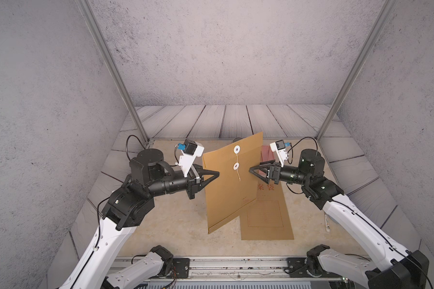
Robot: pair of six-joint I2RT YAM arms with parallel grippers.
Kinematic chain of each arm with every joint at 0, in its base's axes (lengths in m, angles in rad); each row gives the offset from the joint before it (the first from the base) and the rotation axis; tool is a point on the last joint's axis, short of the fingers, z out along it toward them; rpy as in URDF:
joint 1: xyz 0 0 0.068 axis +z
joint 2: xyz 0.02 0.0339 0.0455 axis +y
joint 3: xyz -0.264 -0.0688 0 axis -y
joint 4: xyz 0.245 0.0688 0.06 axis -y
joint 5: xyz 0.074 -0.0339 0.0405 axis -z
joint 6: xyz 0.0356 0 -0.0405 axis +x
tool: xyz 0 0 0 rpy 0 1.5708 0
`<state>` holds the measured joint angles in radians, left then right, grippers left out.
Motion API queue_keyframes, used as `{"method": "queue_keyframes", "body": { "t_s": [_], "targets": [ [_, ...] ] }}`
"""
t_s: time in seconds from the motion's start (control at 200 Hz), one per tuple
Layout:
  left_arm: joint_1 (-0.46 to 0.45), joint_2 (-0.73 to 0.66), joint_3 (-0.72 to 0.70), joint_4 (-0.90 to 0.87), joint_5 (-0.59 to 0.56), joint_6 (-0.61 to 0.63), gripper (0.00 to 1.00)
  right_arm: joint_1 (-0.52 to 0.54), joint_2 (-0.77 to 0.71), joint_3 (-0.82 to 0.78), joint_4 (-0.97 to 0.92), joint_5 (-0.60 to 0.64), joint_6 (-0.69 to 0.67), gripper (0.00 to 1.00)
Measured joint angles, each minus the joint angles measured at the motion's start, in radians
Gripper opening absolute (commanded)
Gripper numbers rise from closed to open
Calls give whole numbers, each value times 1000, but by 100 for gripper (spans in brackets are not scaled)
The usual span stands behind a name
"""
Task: Open the file bag
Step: Pick up the file bag from the center of the board.
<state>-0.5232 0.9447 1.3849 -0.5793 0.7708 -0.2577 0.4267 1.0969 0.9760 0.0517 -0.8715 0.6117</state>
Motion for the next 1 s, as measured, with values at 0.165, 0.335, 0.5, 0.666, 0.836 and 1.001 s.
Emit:
{"method": "queue_keyframes", "body": {
  "t_s": [0.165, 0.335, 0.5, 0.666, 0.836, 1.001],
  "targets": [
    [110, 17, -77, 169, 189, -145, 0, -1, 0, -34, 168, -132, 95, 67],
    [142, 46, -82, 253, 269, -213, 0, -3, -13, -38, 215, -176, 127, 48],
    [169, 55, -106, 300, 301, -242, 0, -15, -48, -40, 198, -178, 125, 43],
    [192, 77, -114, 309, 324, -247, 0, -30, -95, -48, 154, -183, 109, 43],
    [208, 121, -107, 283, 339, -224, 0, -57, -146, -54, 105, -194, 93, 42],
    [209, 158, -84, 246, 344, -191, 0, -64, -167, -54, 72, -201, 91, 31]
  ]
}}
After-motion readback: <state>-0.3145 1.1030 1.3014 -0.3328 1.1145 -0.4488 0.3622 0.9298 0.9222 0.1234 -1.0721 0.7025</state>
